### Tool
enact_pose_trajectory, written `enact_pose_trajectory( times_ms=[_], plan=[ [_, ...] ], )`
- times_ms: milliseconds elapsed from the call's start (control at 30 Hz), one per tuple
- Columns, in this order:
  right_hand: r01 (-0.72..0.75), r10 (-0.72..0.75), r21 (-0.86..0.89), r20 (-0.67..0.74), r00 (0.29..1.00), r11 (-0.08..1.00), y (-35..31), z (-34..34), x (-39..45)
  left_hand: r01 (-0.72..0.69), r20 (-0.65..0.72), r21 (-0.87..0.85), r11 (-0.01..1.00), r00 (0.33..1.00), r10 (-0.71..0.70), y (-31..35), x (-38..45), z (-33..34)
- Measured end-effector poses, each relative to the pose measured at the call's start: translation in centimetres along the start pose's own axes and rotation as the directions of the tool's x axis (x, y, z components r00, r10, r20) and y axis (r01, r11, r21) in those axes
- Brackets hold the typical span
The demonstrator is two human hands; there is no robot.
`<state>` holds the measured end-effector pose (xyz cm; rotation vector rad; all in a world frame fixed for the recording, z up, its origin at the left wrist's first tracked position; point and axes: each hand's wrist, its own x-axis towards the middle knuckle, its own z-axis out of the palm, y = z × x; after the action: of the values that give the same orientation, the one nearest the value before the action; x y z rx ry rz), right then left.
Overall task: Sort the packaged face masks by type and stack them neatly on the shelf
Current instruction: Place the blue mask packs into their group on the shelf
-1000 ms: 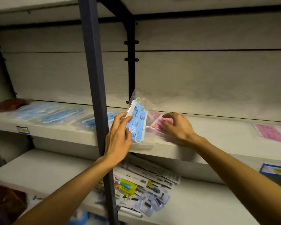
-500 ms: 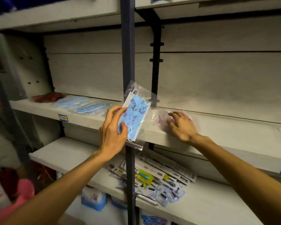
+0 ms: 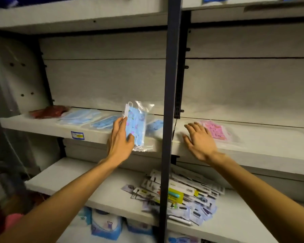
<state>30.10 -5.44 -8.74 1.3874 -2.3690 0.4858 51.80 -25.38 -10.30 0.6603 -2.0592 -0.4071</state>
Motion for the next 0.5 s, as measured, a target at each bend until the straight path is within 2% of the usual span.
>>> enact_pose_trajectory(
  times_ms=[167,300,433,500],
  plan=[
    [-0.159,0.159,-0.026,0.018,0.987,0.987,0.3,0.2,-0.5,-0.096,0.264,0.075,0.993,0.962,0.073,-1.7,3.7,1.3],
    [-0.233,0.234,-0.049,0.027,0.972,0.971,0.4,-0.3,-0.9,-0.196,0.377,0.135,0.971,0.917,0.132,-1.5,6.4,2.8],
    [-0.285,0.29,-0.119,0.027,0.957,0.951,0.8,-1.1,-1.1,-0.144,0.54,0.275,0.95,0.841,-0.029,-1.5,8.2,4.4],
    [-0.309,0.318,-0.174,0.024,0.948,0.935,1.0,-1.4,-1.1,-0.134,0.548,0.303,0.944,0.834,-0.057,-1.6,8.4,4.6]
  ],
)
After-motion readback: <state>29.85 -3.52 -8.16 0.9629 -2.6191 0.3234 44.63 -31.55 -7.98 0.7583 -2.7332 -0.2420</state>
